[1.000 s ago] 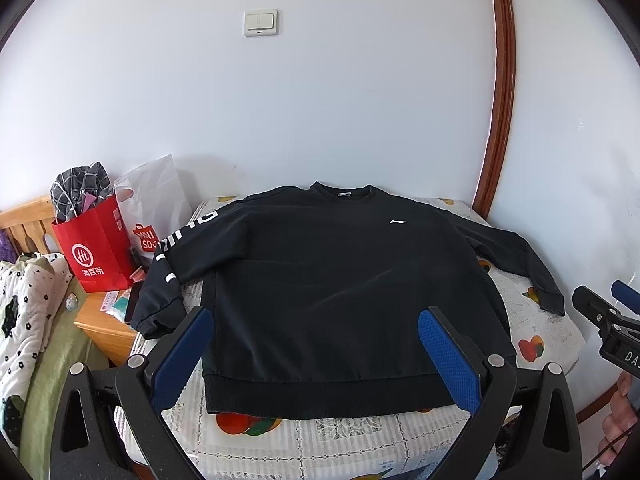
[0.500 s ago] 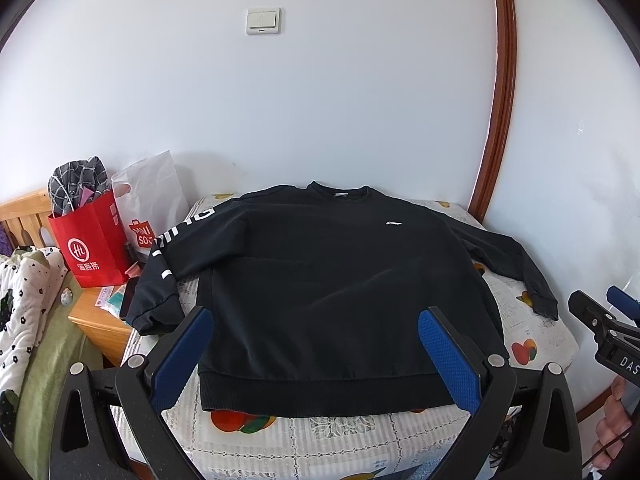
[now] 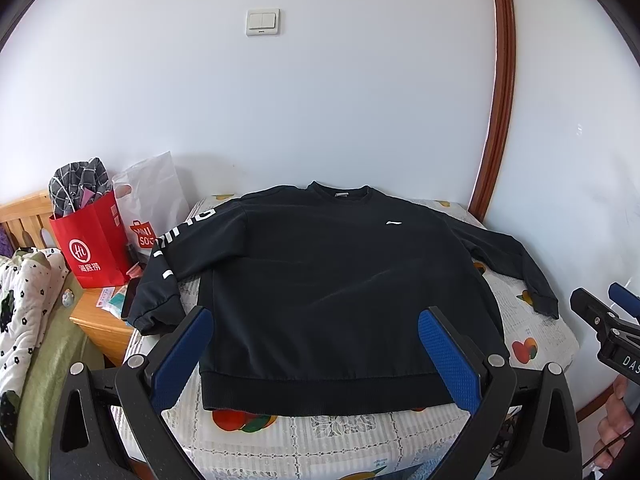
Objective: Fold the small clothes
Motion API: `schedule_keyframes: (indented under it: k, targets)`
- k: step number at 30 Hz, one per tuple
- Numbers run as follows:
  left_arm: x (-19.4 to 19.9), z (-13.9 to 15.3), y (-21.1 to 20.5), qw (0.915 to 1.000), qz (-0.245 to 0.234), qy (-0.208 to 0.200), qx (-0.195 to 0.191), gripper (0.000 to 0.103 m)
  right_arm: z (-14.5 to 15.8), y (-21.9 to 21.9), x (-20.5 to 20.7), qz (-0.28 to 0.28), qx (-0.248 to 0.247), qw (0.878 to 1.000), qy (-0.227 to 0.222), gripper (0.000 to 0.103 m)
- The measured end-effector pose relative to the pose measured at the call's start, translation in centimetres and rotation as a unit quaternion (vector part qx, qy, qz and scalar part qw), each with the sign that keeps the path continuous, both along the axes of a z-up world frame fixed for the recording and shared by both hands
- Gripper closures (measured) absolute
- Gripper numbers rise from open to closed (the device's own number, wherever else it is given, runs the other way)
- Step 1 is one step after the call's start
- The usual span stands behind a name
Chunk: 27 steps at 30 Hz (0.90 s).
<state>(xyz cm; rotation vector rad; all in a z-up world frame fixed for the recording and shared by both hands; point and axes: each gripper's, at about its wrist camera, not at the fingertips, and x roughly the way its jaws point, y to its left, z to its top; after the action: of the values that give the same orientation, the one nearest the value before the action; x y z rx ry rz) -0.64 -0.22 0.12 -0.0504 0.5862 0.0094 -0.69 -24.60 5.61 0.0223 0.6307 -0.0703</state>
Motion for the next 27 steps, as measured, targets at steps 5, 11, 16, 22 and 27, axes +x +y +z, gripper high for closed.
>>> schedule_keyframes:
  k: [5,11,16,22,27]
  targets:
    - [0.01,0.0,0.01,1.0,0.0,0.0,0.0,0.0,0.07,-0.07,0.06,0.001,-0.001,1.0,0.0,0.0]
    - [-0.26,-0.07,-0.08,1.0,0.002,0.0,0.002,0.0,0.1,-0.02,-0.02,0.001,-0.003,1.0,-0.001,0.0]
    - [-0.4,0.04,0.18,1.0,0.004,0.0,0.001,0.0,0.02,0.21,-0.11,0.003,-0.003,1.0,-0.001,0.0]
    - [-0.42,0.16,0.31,1.0,0.003,-0.001,0.001,0.0,-0.01,0.33,-0.26,0.003,-0.002,1.0,-0.002,0.0]
    - [-0.02,0.27,0.6,1.0,0.002,0.003,0.002,0.0,0.01,0.55,-0.26,0.003,-0.007,1.0,-0.002,0.0]
